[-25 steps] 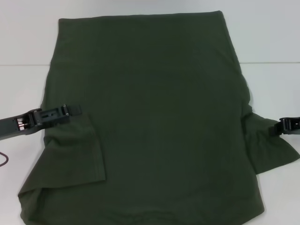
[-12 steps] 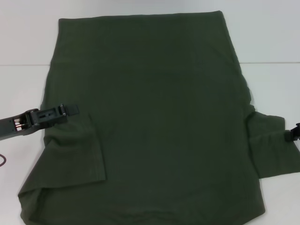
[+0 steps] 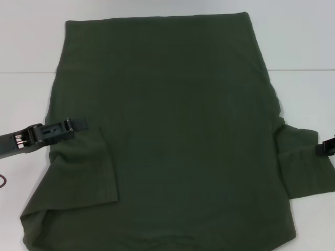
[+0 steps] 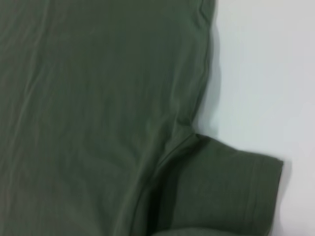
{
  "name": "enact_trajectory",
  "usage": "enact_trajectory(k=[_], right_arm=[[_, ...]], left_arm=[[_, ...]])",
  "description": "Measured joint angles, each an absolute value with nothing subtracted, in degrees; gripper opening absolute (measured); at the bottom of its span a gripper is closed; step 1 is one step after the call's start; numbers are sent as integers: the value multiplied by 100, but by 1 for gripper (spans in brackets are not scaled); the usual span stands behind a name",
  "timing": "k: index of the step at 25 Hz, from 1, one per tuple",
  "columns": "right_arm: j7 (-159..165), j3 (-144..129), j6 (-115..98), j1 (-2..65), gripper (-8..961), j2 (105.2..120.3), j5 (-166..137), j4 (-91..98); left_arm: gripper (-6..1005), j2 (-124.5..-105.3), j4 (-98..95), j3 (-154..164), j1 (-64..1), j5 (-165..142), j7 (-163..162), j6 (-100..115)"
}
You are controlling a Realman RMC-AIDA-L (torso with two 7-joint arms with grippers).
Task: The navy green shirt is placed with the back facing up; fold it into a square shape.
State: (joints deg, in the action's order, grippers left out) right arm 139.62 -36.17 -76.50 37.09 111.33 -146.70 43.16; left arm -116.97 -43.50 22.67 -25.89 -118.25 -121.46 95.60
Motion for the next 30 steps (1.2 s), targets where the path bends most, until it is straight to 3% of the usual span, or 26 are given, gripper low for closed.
enact_trajectory(k=[6, 27, 30], right_arm=[[13962, -3630, -7632, 3700, 218, 11134, -14693, 4269], [13853, -3717, -7325, 3680, 217, 11286, -14722, 4236], [13876, -3718, -7347, 3648, 136, 11284, -14722, 4272]], left_arm=[[904, -11713, -4350, 2268, -2575, -11817, -12146, 9599], [903, -11740, -4350, 2268, -2557, -11812, -12146, 9653], [903, -11742, -4350, 2268, -2558, -11803, -12149, 9653]])
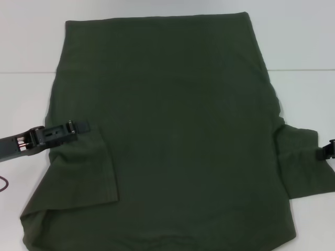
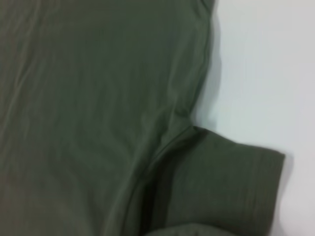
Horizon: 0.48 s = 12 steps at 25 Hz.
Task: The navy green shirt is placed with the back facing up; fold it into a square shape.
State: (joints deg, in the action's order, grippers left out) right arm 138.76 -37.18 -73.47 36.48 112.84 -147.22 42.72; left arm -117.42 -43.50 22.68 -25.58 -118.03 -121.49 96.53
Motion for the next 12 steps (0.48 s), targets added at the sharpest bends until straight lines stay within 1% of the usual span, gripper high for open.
enact_trajectory(k=[5, 12], right_arm=[[13890, -3685, -7359, 3616, 10, 11230, -14728, 4293], [14007, -3673, -7261, 3498, 10, 11138, -14745, 4381]], left_arm=[[903, -11738, -4350, 2268, -2558, -11732, -12170, 9654], [903, -11702, -4373, 2267, -2514, -11651, -12194, 9695]])
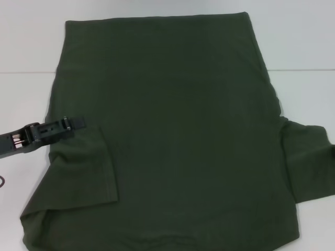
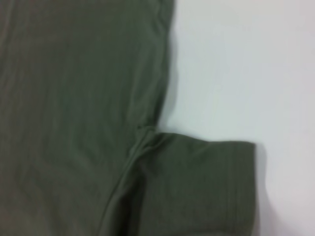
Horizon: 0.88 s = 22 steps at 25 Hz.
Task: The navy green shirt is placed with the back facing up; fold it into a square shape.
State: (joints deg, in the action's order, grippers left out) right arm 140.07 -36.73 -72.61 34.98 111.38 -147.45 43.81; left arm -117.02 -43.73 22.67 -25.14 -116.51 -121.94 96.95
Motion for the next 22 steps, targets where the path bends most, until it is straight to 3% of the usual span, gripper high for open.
enact_trajectory(k=[8, 22], right_arm=[[14165, -3636, -7238, 3433, 11, 10925, -14749, 4438], [14212, -3577, -7107, 3778, 13, 10820, -14819, 4465]], left_arm=[[903, -11672, -4384, 2267, -2496, -11575, -12199, 9695], [903, -11672, -4396, 2267, -2466, -11515, -12199, 9694]])
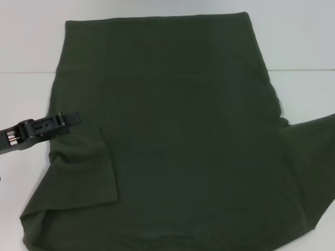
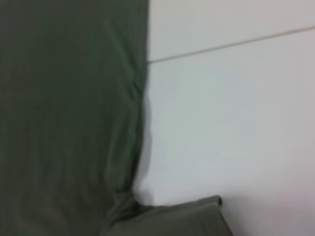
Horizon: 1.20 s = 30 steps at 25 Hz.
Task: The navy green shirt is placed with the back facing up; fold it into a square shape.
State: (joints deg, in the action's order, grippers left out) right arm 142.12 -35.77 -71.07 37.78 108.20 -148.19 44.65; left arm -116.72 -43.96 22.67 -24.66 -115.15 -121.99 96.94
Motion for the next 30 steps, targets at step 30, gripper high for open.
enact_trajectory(k=[30], right_arm=[[14342, -3596, -8411, 4720, 57, 11361, -14402, 4652]], left_arm=[[894, -11663, -4367, 2128, -2597, -11353, -12146, 9613]])
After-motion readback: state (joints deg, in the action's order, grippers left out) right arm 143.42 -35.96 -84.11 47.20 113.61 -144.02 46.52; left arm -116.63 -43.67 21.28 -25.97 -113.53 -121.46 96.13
